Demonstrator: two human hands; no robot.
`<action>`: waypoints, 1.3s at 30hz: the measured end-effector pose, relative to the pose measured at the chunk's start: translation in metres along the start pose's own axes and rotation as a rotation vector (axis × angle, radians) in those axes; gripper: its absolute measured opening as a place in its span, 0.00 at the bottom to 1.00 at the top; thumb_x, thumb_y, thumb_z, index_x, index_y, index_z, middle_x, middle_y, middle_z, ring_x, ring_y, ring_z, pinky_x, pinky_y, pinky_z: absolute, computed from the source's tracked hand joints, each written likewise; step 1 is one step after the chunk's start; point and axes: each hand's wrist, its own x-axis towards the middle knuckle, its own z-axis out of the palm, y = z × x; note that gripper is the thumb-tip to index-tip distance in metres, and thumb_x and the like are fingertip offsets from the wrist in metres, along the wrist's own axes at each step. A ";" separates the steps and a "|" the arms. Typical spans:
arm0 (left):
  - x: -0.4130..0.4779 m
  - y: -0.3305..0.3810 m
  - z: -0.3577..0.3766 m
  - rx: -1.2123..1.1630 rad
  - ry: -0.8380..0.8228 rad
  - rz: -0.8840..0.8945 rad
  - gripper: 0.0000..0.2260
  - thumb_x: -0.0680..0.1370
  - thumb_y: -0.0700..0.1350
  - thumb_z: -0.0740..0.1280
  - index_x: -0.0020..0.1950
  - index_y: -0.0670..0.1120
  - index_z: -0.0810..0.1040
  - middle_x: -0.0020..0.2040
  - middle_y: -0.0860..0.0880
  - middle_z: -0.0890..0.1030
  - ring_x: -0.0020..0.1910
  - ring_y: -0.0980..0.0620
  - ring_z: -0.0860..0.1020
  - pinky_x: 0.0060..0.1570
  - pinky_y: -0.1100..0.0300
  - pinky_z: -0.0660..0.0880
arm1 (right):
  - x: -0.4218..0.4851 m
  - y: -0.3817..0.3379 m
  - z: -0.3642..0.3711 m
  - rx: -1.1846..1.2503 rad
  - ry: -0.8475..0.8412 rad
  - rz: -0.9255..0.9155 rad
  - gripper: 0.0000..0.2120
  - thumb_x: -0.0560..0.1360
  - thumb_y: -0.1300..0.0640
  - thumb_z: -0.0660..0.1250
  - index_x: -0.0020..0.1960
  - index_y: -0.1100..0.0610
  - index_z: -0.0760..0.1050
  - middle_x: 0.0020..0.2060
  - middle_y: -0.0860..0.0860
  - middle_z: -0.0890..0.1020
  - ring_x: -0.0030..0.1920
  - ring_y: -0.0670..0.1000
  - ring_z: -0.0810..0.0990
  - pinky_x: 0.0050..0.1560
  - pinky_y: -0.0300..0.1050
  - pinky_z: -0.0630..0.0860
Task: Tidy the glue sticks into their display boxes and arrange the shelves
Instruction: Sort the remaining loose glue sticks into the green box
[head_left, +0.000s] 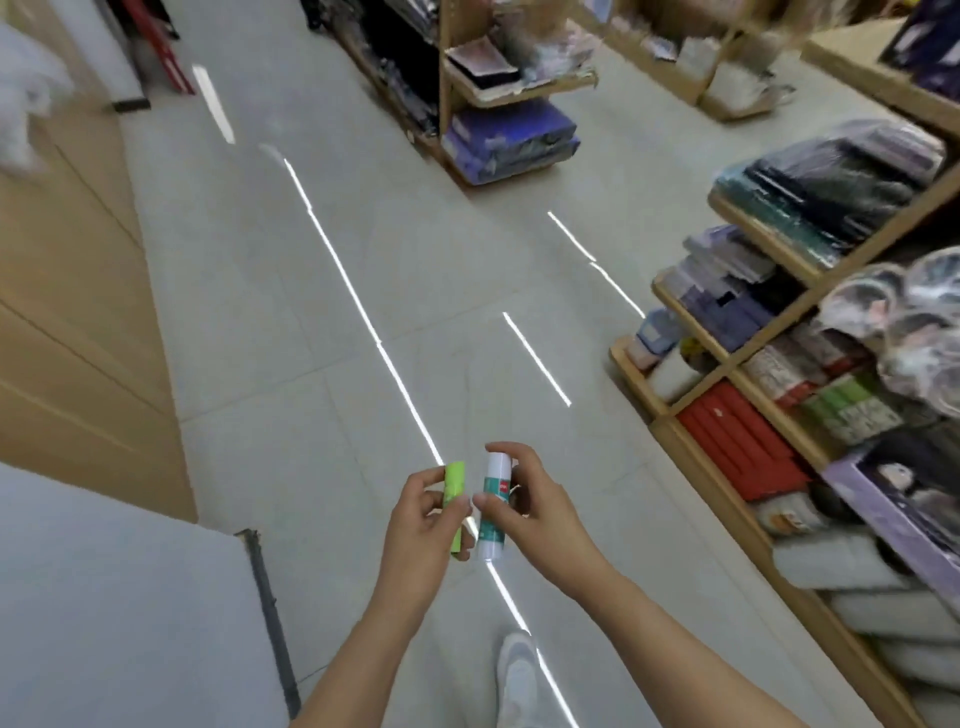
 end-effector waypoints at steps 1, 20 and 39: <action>-0.004 0.020 0.017 0.025 -0.034 0.030 0.10 0.79 0.39 0.67 0.59 0.49 0.75 0.46 0.43 0.81 0.32 0.51 0.79 0.34 0.57 0.76 | -0.009 -0.011 -0.019 0.014 0.049 -0.015 0.18 0.77 0.54 0.69 0.64 0.44 0.68 0.39 0.52 0.75 0.33 0.42 0.70 0.37 0.35 0.73; -0.080 0.222 0.465 0.167 -0.678 0.436 0.13 0.78 0.40 0.69 0.59 0.53 0.74 0.50 0.44 0.82 0.48 0.47 0.83 0.44 0.54 0.80 | -0.181 -0.048 -0.456 0.121 0.842 -0.209 0.21 0.77 0.57 0.69 0.67 0.49 0.66 0.46 0.51 0.79 0.42 0.47 0.80 0.42 0.42 0.79; -0.056 0.232 0.794 0.368 -1.144 0.603 0.08 0.78 0.43 0.70 0.52 0.54 0.76 0.45 0.50 0.79 0.44 0.54 0.78 0.46 0.57 0.78 | -0.244 0.050 -0.708 0.032 1.431 -0.029 0.20 0.77 0.60 0.69 0.65 0.45 0.69 0.50 0.49 0.77 0.44 0.51 0.82 0.43 0.47 0.79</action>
